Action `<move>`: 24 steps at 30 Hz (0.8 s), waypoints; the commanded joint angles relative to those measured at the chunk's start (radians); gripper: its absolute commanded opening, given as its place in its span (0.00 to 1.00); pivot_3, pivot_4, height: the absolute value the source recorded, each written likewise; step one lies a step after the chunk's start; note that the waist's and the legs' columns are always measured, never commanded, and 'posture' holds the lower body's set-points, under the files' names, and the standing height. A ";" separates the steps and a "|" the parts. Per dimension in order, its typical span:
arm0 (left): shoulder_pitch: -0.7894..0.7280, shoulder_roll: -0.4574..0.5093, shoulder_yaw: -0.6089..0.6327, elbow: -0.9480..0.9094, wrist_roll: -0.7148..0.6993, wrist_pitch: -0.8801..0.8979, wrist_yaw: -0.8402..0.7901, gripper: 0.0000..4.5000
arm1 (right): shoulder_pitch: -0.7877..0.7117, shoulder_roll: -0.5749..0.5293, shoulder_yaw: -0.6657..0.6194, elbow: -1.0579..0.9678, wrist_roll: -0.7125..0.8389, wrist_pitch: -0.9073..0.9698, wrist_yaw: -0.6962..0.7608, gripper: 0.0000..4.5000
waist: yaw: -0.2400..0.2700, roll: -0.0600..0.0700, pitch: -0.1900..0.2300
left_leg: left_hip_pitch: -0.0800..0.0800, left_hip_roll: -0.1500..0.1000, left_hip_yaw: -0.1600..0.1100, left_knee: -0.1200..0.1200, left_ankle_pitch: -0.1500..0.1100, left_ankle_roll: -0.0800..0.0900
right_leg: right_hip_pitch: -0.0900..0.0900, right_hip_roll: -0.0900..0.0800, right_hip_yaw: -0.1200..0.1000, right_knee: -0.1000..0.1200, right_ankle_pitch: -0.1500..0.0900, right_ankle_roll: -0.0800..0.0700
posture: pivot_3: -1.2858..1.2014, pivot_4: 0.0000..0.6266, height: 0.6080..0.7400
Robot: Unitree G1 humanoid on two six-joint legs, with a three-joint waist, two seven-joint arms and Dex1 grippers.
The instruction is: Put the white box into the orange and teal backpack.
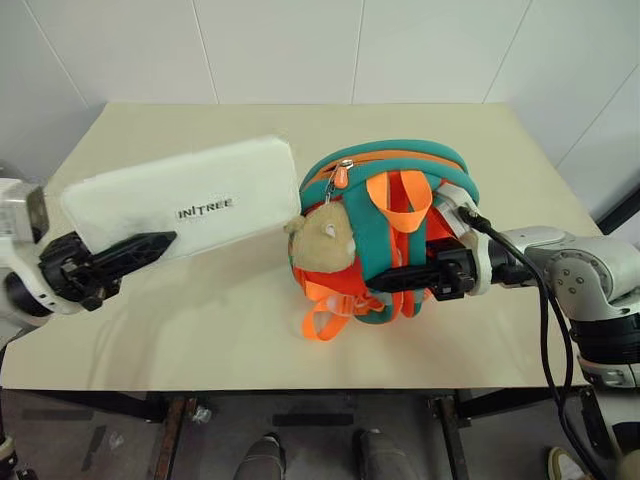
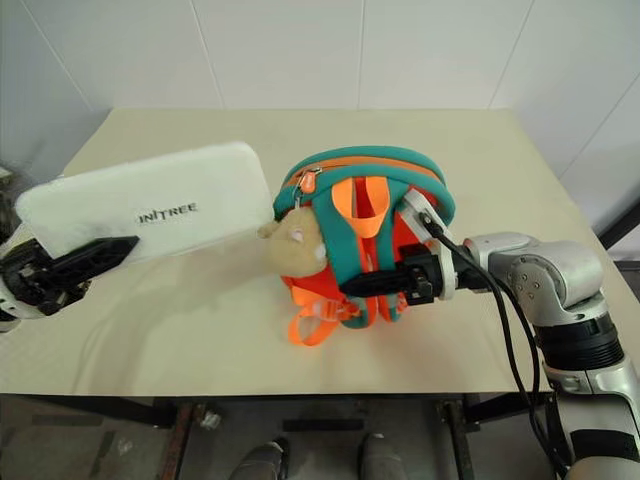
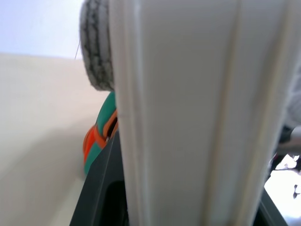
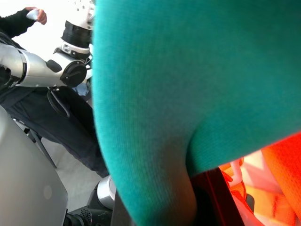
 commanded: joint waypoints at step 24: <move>-0.511 0.004 -0.544 0.248 0.496 -0.433 -0.370 0.31 | -0.006 -0.035 0.015 -0.038 -0.046 -0.019 0.120 0.00 | 0.000 0.000 0.000 | -0.001 0.000 0.000 0.000 -0.001 0.001 | 0.000 0.000 0.000 0.000 0.001 0.004 | 0.52 0.24 1.00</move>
